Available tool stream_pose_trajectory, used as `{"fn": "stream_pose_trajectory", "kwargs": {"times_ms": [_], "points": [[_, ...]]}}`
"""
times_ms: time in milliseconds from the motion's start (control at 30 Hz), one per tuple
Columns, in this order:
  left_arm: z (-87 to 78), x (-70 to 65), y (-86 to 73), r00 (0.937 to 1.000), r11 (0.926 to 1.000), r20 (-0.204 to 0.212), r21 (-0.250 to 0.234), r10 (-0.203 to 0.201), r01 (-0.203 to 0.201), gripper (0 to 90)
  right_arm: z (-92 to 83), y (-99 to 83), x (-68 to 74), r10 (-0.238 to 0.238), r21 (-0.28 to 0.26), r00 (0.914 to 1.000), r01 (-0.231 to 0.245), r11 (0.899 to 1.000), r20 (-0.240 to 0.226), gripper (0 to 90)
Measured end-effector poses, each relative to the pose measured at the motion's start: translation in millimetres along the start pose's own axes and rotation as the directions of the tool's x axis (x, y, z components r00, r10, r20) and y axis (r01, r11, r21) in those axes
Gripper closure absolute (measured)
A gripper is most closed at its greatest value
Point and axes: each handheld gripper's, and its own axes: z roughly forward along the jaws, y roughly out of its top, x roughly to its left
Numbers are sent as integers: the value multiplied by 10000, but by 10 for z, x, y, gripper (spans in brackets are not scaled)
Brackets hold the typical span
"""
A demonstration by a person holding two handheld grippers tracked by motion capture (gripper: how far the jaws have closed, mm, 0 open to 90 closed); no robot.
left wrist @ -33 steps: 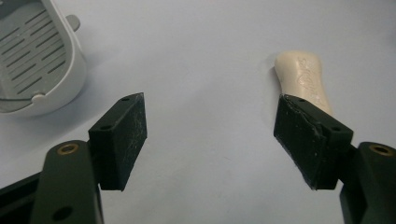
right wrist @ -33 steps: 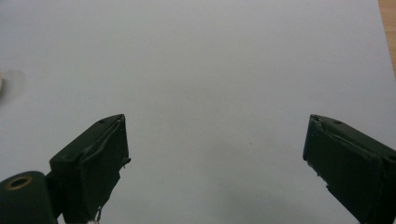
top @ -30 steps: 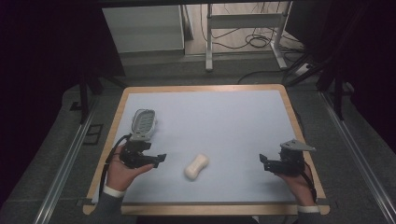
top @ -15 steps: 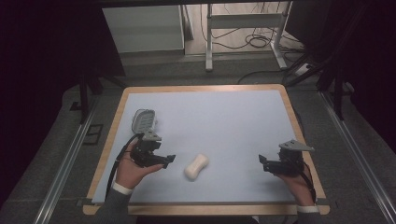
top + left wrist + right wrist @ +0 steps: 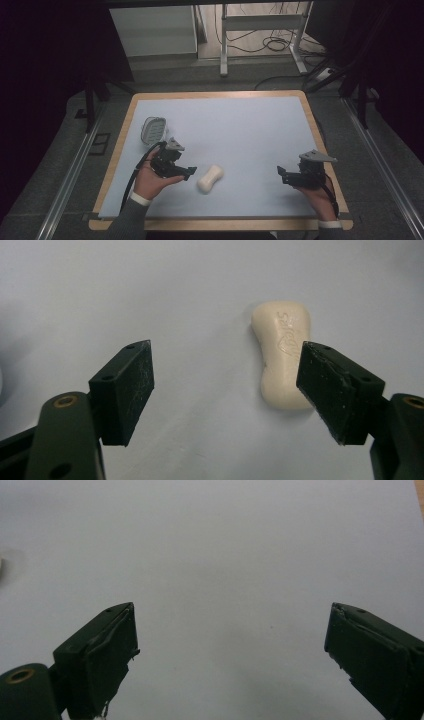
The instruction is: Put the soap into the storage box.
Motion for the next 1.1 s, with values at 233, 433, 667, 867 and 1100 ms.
{"fn": "stream_pose_trajectory", "kwargs": {"times_ms": [233,433,667,867,1100], "points": [[85,-74,55,9999,9996,-15,243,150,-150,227,5,-4,-3,-9,37,10000,9,10000,47,67],[202,-135,101,9997,9981,67,573,230,-233,222,20,-12,-15,62,124,9999,-63,9999,110,67],[352,-238,142,9992,9958,338,892,200,-229,223,50,-27,-8,15,233,9999,-17,9997,120,67],[476,-332,164,9978,9907,461,1254,473,-527,223,56,-33,-8,1,247,10000,-3,9997,82,67],[623,-365,182,9981,9849,462,1666,408,-479,241,71,-39,-2,-5,279,10000,3,9996,97,67]]}}
